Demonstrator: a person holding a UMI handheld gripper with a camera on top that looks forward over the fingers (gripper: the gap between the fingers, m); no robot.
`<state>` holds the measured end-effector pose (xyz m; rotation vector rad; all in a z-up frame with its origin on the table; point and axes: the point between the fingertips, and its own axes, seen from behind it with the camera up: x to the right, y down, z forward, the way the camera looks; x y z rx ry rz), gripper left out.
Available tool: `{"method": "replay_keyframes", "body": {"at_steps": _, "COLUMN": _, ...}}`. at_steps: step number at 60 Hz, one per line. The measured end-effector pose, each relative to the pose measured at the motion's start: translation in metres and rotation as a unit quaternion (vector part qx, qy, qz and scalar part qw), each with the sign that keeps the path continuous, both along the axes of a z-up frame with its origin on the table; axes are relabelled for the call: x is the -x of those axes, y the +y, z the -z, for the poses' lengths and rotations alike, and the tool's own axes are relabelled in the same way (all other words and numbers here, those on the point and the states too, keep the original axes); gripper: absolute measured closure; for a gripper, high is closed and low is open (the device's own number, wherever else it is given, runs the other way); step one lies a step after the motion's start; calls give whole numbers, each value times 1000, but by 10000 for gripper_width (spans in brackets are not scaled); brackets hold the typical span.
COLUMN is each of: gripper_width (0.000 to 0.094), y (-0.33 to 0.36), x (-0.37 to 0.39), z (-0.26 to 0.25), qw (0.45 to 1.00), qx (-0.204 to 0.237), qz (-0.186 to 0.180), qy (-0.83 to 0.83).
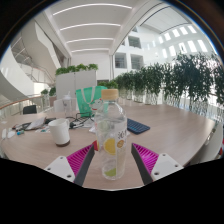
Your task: Pour water
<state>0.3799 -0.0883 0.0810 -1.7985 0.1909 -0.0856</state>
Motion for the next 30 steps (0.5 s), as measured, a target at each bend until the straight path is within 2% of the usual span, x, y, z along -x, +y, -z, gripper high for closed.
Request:
{"method": "replay_keyframes", "body": {"at_steps": 6, "gripper_width": 141, "y": 35, "x": -1, "z": -7, "qw": 999, "qx": -41, "qz": -11, "qy": -28}}
{"method": "replay_keyframes", "body": {"at_steps": 8, "gripper_width": 201, "y": 43, "x": -1, "z": -8, "qw": 998, "qx": -49, "qz": -17, "qy": -40}}
{"method": "replay_keyframes", "body": {"at_steps": 11, "gripper_width": 390, "y": 54, "x": 0, "z": 2, "qw": 997, "qx": -44, "qz": -27, "qy": -55}}
{"method": "replay_keyframes", "body": {"at_steps": 17, "gripper_width": 423, "y": 53, "x": 0, "z": 3, "qw": 997, "qx": -74, "qz": -19, "qy": -30}}
{"method": "replay_keyframes", "body": {"at_steps": 24, "gripper_width": 493, "y": 58, "x": 0, "z": 14, "qw": 999, "qx": -52, "qz": -12, "qy": -8}}
{"method": "replay_keyframes", "body": {"at_steps": 30, "gripper_width": 571, "y": 63, "x": 2, "z": 14, "qw": 1000, "qx": -7, "qz": -9, "qy": -1}}
